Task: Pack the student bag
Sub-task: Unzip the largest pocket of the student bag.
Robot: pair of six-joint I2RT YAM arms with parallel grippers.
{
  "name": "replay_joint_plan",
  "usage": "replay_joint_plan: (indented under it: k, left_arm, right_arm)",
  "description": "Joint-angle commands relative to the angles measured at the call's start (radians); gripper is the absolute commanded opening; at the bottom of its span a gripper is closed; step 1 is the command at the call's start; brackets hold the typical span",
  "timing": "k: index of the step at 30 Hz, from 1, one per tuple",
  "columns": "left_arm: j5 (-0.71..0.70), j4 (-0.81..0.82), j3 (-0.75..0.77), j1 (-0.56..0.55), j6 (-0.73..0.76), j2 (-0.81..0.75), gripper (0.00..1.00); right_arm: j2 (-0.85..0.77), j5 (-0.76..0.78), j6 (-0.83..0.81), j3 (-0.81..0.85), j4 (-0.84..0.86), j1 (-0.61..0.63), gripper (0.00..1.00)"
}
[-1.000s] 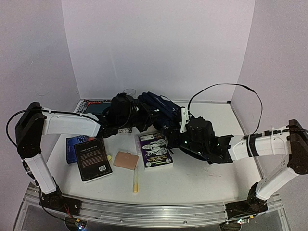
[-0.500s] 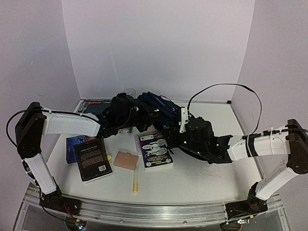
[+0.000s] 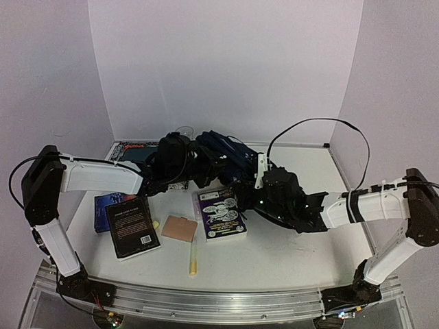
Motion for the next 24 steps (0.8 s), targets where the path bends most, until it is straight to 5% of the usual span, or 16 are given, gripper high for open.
replay_joint_plan:
  k: [1, 11, 24]
  left_arm:
    - [0.03, 0.141, 0.056, -0.007, 0.011, -0.054, 0.0]
    - [0.045, 0.14, 0.042, 0.034, 0.074, -0.053, 0.0]
    - [0.282, 0.092, 0.126, 0.138, 0.22, 0.058, 0.0]
  right_arm:
    - [-0.039, 0.02, -0.019, -0.006, -0.006, -0.012, 0.0]
    - [-0.209, -0.036, -0.056, -0.078, -0.217, -0.012, 0.0]
    - [-0.523, -0.076, -0.047, -0.039, -0.909, -0.012, 0.0]
